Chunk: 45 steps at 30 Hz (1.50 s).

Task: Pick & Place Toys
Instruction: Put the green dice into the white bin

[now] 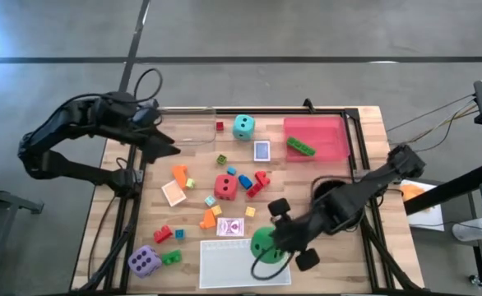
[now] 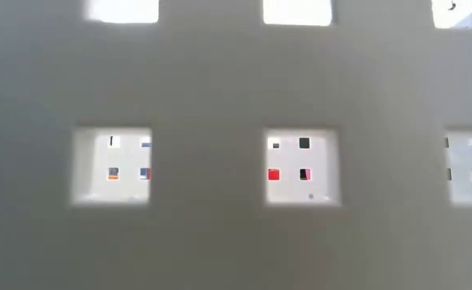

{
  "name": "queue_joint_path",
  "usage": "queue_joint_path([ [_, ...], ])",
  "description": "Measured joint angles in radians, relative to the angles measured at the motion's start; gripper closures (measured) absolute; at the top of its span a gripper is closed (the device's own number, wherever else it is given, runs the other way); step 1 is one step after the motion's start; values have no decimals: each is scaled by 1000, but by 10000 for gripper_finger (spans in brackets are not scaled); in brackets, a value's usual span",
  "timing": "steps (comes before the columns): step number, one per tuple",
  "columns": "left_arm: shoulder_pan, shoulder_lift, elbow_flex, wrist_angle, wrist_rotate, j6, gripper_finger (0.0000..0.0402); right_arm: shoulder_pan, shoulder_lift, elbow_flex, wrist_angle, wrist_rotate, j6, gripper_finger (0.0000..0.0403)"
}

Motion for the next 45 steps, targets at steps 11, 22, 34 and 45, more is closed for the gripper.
queue_joint_path([
  [11, -24, -24, -1, -10, 0, -10, 86, 54, 233, 368, -229, 22, 166, 313],
  [22, -26, -23, -2, -10, 0, 14, 85, 91, 416, 570, -429, 20, 440, 317],
  [34, -26, -23, -2, -10, 0, 19, 85, 92, 501, 651, -490, 23, 561, 319],
  [45, -26, -23, -2, -10, 0, 16, 85, 95, 548, 650, -493, 49, 373, 322],
])
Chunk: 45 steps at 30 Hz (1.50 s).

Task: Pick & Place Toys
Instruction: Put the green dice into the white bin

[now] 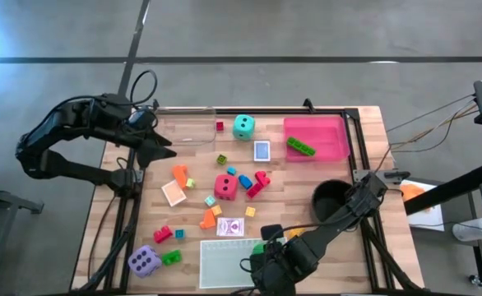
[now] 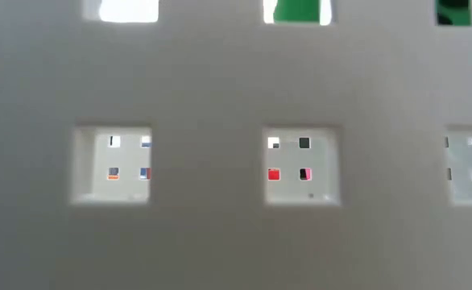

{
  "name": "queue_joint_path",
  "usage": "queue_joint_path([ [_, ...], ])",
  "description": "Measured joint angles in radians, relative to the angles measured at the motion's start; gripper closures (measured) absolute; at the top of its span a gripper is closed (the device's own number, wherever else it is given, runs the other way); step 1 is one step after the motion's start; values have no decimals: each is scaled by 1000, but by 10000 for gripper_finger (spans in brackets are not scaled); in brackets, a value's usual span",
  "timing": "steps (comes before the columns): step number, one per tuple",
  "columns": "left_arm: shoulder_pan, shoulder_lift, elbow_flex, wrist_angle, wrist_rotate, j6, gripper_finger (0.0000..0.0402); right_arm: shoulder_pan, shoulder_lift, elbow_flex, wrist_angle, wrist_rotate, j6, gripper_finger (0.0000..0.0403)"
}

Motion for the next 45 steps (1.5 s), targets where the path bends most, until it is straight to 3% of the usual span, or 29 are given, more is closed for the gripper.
queue_joint_path([
  [12, 0, 0, 0, 0, 0, 1, 85, 6, 3, -5, 23, 7, -475, 323],
  [22, 0, 0, 0, 0, 0, 3, 85, 10, 3, -66, 100, -45, -731, 323],
  [33, 0, 0, 0, 0, 0, 3, 85, 7, 3, -108, 119, -47, -886, 324],
  [45, 0, 0, 0, 0, 0, 3, 85, 3, 3, -158, 129, -108, -929, 324],
])
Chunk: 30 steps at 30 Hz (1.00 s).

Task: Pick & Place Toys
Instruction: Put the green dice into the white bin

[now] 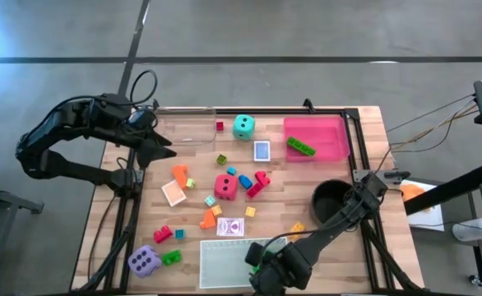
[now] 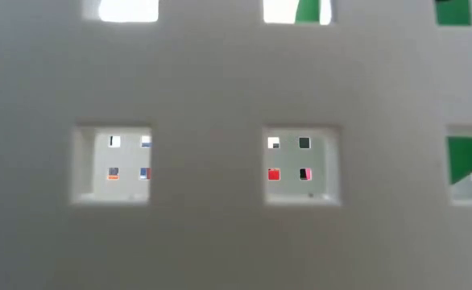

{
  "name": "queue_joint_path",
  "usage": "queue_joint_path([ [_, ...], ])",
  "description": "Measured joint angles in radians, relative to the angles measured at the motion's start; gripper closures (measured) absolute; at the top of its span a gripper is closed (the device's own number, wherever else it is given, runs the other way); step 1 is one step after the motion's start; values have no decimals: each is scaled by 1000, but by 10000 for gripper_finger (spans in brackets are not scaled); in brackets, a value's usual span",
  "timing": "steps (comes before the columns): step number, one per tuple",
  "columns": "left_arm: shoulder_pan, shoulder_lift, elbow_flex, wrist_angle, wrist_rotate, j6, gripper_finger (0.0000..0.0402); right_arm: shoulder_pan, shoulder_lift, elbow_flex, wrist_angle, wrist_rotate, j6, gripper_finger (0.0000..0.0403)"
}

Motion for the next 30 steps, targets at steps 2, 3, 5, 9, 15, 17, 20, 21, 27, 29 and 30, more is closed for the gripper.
queue_joint_path([
  [2, 0, 0, 0, 0, 0, 0, 85, -5, 0, -1, 9, -18, -2, 324],
  [3, 0, 0, 0, 0, 0, 0, 85, -7, 0, -1, 15, -25, -2, 324],
  [5, 0, 0, 0, 0, 0, 0, 85, -13, -1, -7, 32, -37, -4, 324],
  [9, 0, 0, 0, 0, 0, -3, 85, -20, -2, -30, 58, -46, -23, 324],
  [15, 0, 0, 0, 0, 0, -3, 85, -22, -2, -85, 74, -57, -40, 325],
  [17, 0, 0, 0, 0, 0, -3, 85, -22, -3, -96, 79, -56, -45, 325],
  [20, 0, 0, 0, 0, 0, -3, 85, -23, -5, -106, 86, -56, -45, 325],
  [21, 0, 0, 0, 0, 0, -3, 85, -23, -5, -109, 91, -56, -47, 325],
  [27, 0, 0, 0, 0, 0, -2, 85, -24, -6, -114, 103, -75, -37, 325],
  [29, 0, 0, 0, 0, 0, -2, 85, -24, -5, -110, 102, -77, -36, 325],
  [30, 0, 0, 0, 0, 0, -2, 85, -24, -4, -107, 101, -76, -36, 325],
])
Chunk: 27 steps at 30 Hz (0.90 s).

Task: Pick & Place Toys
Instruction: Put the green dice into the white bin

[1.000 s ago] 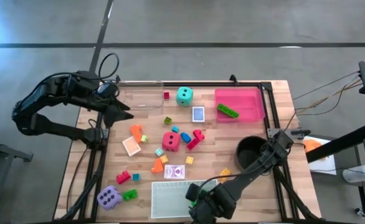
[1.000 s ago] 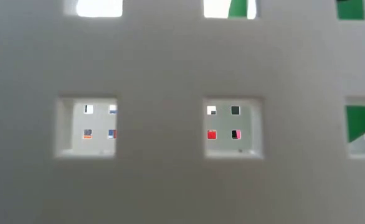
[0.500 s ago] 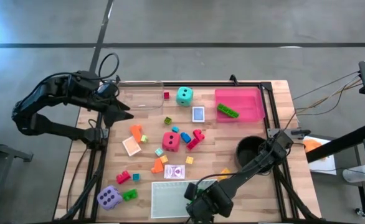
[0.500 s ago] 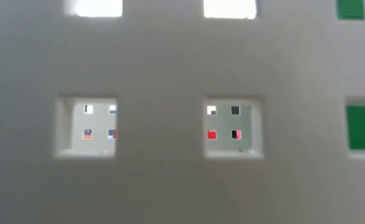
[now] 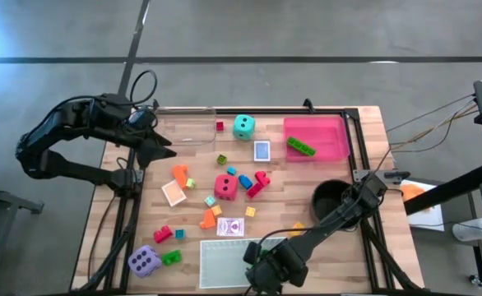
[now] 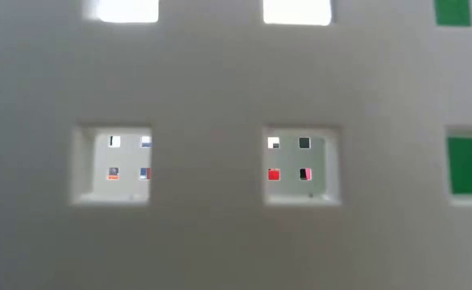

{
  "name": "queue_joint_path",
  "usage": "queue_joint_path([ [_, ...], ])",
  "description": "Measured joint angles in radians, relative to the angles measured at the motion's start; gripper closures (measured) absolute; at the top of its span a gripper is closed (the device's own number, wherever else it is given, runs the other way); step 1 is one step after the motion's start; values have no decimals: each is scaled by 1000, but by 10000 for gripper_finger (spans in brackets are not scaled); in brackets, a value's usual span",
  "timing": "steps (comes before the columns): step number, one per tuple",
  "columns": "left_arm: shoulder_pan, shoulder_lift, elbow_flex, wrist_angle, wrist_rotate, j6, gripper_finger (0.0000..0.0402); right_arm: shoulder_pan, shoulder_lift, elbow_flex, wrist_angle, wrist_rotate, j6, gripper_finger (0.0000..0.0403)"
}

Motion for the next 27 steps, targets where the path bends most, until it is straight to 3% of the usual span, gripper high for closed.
queue_joint_path([
  [7, 0, 0, 0, 0, 0, 0, 85, 0, 1, 4, -6, -9, 49, 318],
  [14, 0, 0, 0, 0, 0, 0, 85, 2, 3, 8, -9, -19, 89, 166],
  [18, 0, 0, 0, 0, 0, 0, 85, 2, 5, 16, -12, -19, 100, 111],
  [27, 0, 0, 0, 0, 0, 0, 85, 8, -1, 54, -18, 7, 100, 87],
])
